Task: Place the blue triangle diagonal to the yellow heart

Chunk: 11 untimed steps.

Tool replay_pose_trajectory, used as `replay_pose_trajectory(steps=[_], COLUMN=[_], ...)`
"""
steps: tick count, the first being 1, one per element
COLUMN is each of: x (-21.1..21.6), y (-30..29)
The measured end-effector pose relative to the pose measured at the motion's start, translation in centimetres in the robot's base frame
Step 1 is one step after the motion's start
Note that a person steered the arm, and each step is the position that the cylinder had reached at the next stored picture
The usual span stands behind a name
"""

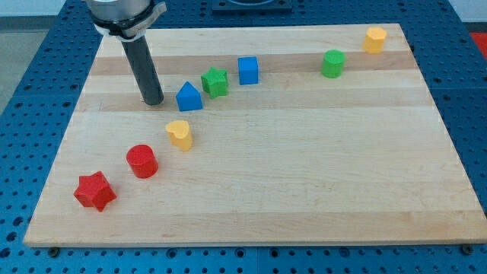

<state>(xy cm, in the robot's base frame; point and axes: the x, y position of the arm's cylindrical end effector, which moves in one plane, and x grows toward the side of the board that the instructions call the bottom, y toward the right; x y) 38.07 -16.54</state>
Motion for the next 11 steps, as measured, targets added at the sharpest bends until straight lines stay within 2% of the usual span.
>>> replay_pose_trajectory(steps=[3, 6, 11], x=[-1.0, -1.4, 0.7], y=[6.2, 10.0, 10.4])
